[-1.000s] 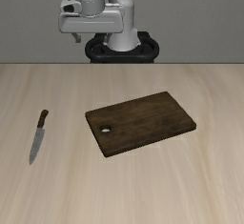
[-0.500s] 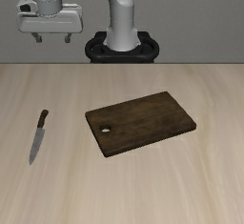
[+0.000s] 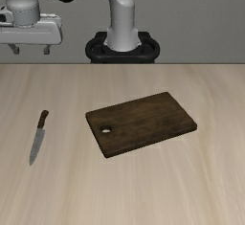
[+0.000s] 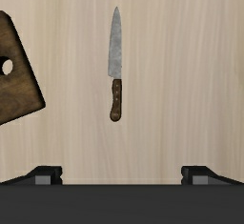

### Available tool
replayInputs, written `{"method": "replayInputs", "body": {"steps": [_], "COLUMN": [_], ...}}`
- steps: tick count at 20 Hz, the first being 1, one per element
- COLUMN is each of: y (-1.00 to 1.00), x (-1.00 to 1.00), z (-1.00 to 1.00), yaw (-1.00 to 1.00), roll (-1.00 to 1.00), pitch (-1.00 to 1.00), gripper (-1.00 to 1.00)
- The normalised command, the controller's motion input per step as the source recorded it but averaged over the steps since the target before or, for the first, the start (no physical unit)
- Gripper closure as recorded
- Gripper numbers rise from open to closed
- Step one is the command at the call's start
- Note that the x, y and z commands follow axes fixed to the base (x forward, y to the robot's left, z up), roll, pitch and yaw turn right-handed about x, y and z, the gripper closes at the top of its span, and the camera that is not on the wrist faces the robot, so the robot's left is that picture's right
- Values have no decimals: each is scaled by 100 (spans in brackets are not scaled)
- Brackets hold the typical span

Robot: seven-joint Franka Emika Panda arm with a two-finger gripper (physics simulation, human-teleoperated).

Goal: Pick up the knife and place it on the cutting board

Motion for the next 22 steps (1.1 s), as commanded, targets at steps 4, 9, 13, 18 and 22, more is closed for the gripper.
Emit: {"method": "replayInputs", "body": {"steps": [4,9,13,18,22], "y": [25,0,0,0,0], "x": [75,0,0,0,0], "z": [0,-100,-100,-100,-100], "yaw": [0,0,0,0,0], "roll": [0,0,0,0,0], "pitch": [0,0,0,0,0], "gripper": [-100,-100,-100,-100,-100]}}
